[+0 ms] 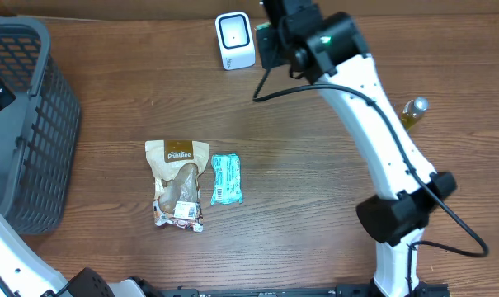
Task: Scan the item barcode
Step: 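Carry the small teal packet up to the white scanner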
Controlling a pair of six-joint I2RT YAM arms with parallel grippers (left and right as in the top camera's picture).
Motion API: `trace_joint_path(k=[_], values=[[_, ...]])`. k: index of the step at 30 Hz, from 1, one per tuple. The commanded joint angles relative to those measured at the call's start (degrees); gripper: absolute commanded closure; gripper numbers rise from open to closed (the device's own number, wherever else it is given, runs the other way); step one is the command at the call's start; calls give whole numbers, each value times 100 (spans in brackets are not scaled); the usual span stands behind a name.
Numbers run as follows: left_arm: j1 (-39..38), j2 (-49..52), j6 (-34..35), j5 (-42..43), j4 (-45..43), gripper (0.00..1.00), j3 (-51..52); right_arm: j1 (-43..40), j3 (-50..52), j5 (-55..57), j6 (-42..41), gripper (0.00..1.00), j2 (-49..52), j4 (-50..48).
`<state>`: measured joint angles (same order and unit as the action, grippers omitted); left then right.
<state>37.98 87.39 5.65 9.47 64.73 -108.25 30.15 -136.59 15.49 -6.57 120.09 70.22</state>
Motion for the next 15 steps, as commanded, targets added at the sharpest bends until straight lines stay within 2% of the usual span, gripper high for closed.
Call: trace_joint_path(k=[1, 8, 15], values=[[-11, 24, 37, 63, -22, 0, 33, 94, -48, 317, 699, 96, 306, -341], [-11, 24, 37, 63, -20, 0, 33, 170, -48, 796, 1565, 96, 922, -1263], [-11, 24, 37, 63, -20, 0, 33, 170, -48, 780, 3254, 96, 1447, -2251]])
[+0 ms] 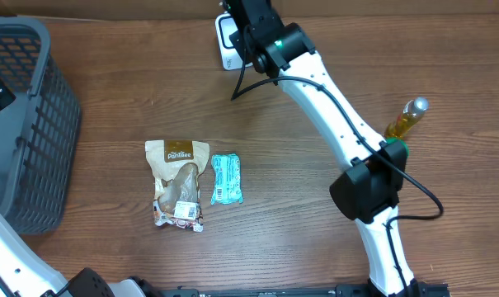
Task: Scan the item barcode
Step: 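Carry the small teal packet up to the white scanner, then hold the small teal packet's barcode against the white scanner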
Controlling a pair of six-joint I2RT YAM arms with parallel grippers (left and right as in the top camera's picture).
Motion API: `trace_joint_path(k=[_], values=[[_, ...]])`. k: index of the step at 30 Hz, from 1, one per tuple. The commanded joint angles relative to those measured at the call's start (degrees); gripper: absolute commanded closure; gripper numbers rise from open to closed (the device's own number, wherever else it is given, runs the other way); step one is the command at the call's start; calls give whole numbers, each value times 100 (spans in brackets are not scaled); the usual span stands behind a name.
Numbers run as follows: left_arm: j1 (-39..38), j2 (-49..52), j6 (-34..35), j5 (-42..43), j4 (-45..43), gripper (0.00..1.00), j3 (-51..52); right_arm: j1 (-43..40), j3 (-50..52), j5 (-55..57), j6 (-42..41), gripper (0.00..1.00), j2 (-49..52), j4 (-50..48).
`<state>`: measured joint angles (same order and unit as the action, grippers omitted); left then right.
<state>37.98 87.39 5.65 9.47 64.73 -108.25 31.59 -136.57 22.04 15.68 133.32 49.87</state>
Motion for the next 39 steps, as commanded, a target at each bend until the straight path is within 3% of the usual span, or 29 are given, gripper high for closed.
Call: trace_joint_path(k=[1, 6, 13, 29, 39], values=[[-11, 24, 37, 63, -22, 0, 33, 26, -50, 122, 1322, 96, 162, -376], [-11, 24, 37, 63, -22, 0, 33, 15, -48, 79, 1923, 96, 337, -1062], [-11, 24, 37, 63, -20, 0, 33, -26, -48, -61, 1941, 96, 516, -1471], [-11, 24, 37, 63, -20, 0, 33, -55, -35, -131, 4002, 96, 1095, -1853], [-11, 24, 37, 63, -22, 0, 33, -109, -35, -114, 4170, 96, 1447, -2457]])
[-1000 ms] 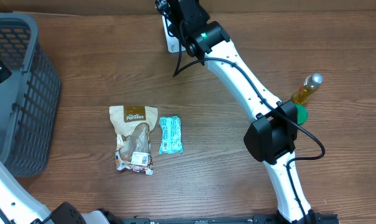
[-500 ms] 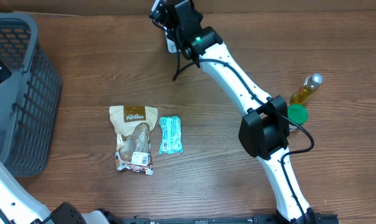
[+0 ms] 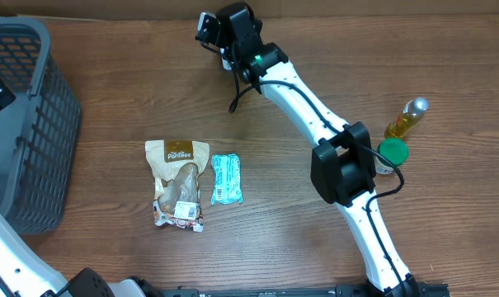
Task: Scan the item barcode
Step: 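Hold the small teal packet's barcode against the white scanner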
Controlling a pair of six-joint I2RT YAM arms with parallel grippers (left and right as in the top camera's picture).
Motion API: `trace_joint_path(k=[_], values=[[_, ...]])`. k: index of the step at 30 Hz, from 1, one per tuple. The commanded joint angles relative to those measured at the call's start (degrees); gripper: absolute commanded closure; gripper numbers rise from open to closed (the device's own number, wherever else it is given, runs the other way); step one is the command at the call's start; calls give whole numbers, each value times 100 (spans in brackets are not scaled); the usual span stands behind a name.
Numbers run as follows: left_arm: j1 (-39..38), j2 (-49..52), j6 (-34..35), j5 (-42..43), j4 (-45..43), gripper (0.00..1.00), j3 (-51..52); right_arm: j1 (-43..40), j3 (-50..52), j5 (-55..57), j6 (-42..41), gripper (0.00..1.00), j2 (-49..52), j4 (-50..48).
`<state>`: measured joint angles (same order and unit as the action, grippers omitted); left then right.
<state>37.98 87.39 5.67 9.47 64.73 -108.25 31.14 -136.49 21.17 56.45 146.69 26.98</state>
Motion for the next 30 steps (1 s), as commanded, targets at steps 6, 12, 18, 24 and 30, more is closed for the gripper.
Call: trace_joint_path(k=[6, 12, 18, 24, 30], values=[[-11, 24, 35, 63, -22, 0, 33, -70, -44, -37, 562, 96, 210, -592], [-11, 24, 35, 63, -20, 0, 33, -120, -39, -70, 986, 96, 293, -892], [-11, 24, 35, 63, -22, 0, 33, -192, -39, -68, 986, 96, 293, -1401], [-11, 24, 35, 63, -20, 0, 33, -190, -39, -98, 979, 96, 293, -1353], [-11, 24, 35, 63, -20, 1, 33, -190, -39, -289, 962, 96, 293, -1132]])
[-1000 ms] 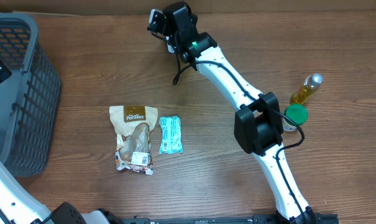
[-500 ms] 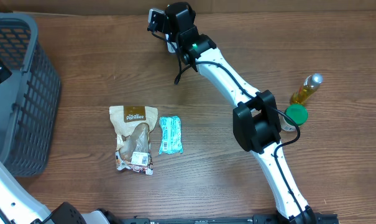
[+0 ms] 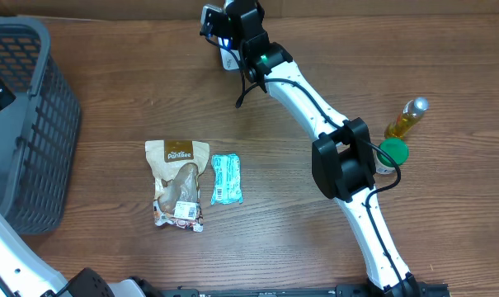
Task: Scan the item barcode
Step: 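Hold the small teal packet's barcode against the white scanner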
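Observation:
A brown snack pouch (image 3: 176, 180) with a white barcode label at its near end lies flat mid-table. A teal packet (image 3: 226, 178) lies beside it on the right. The white scanner (image 3: 228, 59) stands at the far edge, and only its lower corner shows. My right gripper (image 3: 214, 20) hangs over the scanner at the end of the outstretched right arm and hides most of it. Whether its fingers are closed on the scanner cannot be told. Of the left arm only a white link (image 3: 6, 247) and a black part at the left edge show.
A grey mesh basket (image 3: 35, 124) fills the far left. A yellow oil bottle (image 3: 404, 120) and a green-lidded container (image 3: 392, 152) stand at the right, close to the right arm's elbow (image 3: 341, 169).
The right gripper has shifted slightly right and toward the far edge, still over the scanner. The pouch, the packet and the left arm have not moved.
First the right gripper was to the right of the scanner, which stood fully in view. Then it was at the scanner's right side, covering part of it. After that it lay over the scanner's top left, and it stays there now. The items stayed put.

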Controlling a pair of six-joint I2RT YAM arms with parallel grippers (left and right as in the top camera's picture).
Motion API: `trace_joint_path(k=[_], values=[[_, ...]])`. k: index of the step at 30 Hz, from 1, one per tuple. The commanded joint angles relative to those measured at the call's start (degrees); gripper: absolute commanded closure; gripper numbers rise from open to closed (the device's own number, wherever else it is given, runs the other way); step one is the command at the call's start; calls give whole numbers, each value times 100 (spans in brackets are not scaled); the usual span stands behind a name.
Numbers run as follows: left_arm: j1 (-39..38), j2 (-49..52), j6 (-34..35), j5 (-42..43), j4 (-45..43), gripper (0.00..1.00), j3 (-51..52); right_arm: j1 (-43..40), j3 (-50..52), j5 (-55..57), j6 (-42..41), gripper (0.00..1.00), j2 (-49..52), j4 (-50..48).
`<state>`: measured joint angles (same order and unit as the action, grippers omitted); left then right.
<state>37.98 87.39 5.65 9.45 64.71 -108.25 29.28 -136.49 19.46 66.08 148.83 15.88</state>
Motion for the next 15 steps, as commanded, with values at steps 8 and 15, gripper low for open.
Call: trace_joint_path(k=[8, 15], values=[[-11, 24, 37, 66, -20, 1, 33, -4, -39, -118, -103, 96, 79, 186], [-11, 24, 37, 66, -17, 0, 33, 2, -42, -151, -1574, 96, 13, 92]])
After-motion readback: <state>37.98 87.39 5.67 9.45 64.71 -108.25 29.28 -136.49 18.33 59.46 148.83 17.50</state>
